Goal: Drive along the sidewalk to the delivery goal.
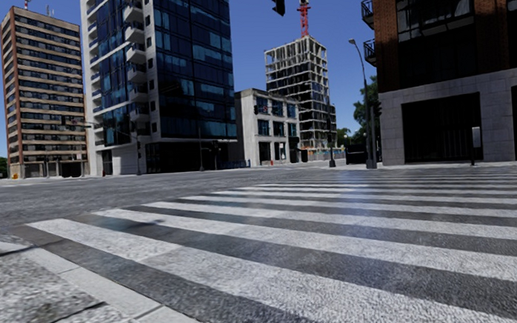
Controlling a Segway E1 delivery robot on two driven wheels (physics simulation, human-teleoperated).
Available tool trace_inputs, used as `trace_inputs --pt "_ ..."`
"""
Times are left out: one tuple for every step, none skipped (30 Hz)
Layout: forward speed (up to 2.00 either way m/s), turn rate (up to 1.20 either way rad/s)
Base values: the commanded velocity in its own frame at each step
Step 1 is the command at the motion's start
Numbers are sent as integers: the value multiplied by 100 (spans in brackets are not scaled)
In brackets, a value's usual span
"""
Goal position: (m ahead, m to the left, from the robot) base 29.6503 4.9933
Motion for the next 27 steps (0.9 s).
trace_inputs --pt "123 -67" --pt "123 -67" --pt "123 -65" --pt "123 -62" --pt "123 -60" --pt "123 -59" --pt "123 -59" --pt "123 -59" --pt "123 -58" --pt "123 -57" --pt "123 -57" --pt "123 -57" --pt "123 -57" --pt "123 -57" --pt "123 -57" --pt "123 -57" --pt "123 -57" --pt "123 -57" --pt "123 -57" --pt "123 -57" --pt "123 -57" --pt "123 -57" --pt "123 -52" --pt "123 -45" --pt "123 -42" --pt "123 -40" --pt "123 -40"
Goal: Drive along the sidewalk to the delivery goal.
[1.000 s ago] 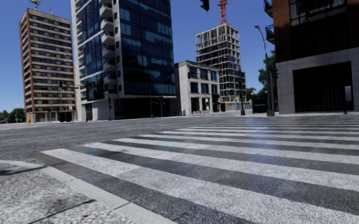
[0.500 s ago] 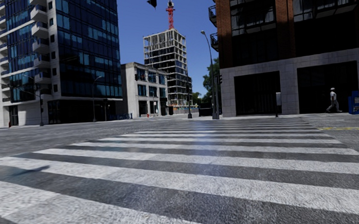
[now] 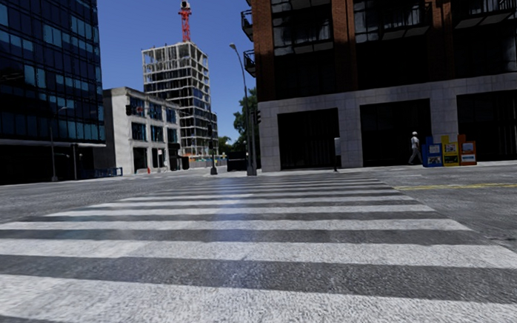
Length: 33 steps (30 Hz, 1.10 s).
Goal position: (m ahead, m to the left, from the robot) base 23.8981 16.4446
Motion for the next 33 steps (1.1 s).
trace_inputs --pt "123 -39" --pt "123 -38" --pt "123 -33" --pt "123 -32" --pt "123 -32" --pt "123 -30" --pt "123 -29" --pt "123 -26" --pt "123 -19" --pt "123 -12" --pt "123 -8" --pt "123 -5" --pt "123 -3" --pt "123 -3" --pt "123 -2" --pt "123 -2" --pt "123 0" --pt "123 0" --pt "123 0" --pt "123 0" --pt "124 0" --pt "124 0" --pt "124 0" --pt "124 0" --pt "124 0" --pt "124 0" --pt "124 0" --pt "124 0" --pt "124 0" --pt "124 0" --pt "132 0" --pt "200 0" --pt "200 0"
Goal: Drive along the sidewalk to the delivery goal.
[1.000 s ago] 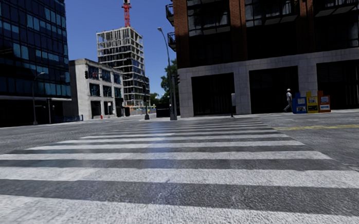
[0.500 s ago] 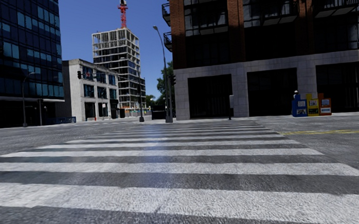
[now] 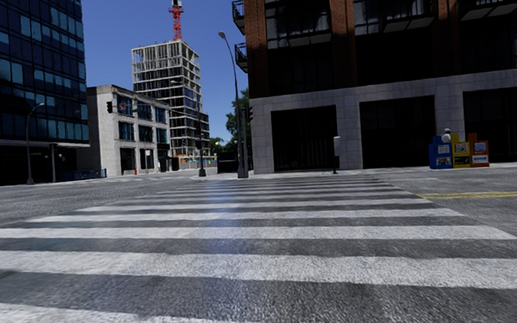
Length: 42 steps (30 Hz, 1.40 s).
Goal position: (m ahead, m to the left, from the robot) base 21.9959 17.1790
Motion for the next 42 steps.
trace_inputs --pt "200 0" --pt "200 0" --pt "200 0" --pt "200 0" --pt "200 0" --pt "200 0" --pt "200 0" --pt "200 0" --pt "200 0" --pt "200 0" --pt "200 0" --pt "200 0" --pt "200 0" --pt "200 0" --pt "200 0" --pt "200 0" --pt "200 0" --pt "200 0" --pt "200 0" --pt "200 0" --pt "200 0" --pt "200 0" --pt "200 0" --pt "200 0" --pt "200 0" --pt "200 0" --pt "200 0" --pt "200 0" --pt "200 0" --pt "200 0" --pt "200 0" --pt "200 0" --pt "200 0" --pt "200 0" --pt "200 0" --pt "200 0" --pt "200 0" --pt "200 0" --pt "200 0" --pt "200 0" --pt "200 0" --pt "200 0"
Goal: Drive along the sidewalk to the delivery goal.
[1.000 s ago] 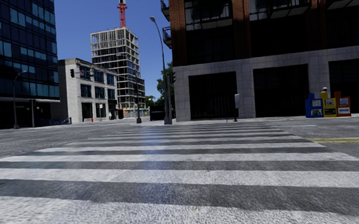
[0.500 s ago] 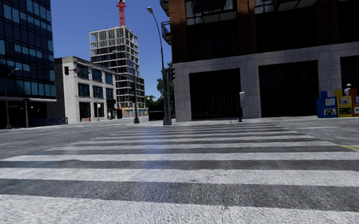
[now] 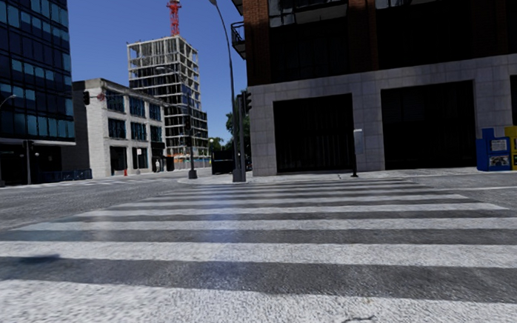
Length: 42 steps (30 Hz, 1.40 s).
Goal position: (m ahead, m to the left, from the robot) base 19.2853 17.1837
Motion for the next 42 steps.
trace_inputs --pt "200 0" --pt "200 -4" --pt "200 -11" --pt "200 -13" --pt "200 -14" --pt "200 -14" --pt "200 -14" --pt "200 -14" --pt "200 -14" --pt "200 -14" --pt "200 -16" --pt "200 -19" --pt "200 -22" --pt "200 -24" --pt "200 -25" --pt "200 -25" --pt "200 -25" --pt "200 -25" --pt "200 -25" --pt "200 -25" --pt "200 -25" --pt "200 -25" --pt "200 -25" --pt "200 -25" --pt "200 -25" --pt "200 -25" --pt "200 -25" --pt "200 -25" --pt "200 -25" --pt "200 -25" --pt "200 -25" --pt "200 -25" --pt "200 -25" --pt "200 -25" --pt "200 -25" --pt "200 -25" --pt "200 -25" --pt "200 -25" --pt "200 -25" --pt "200 -25" --pt "200 -25" --pt "200 -25"
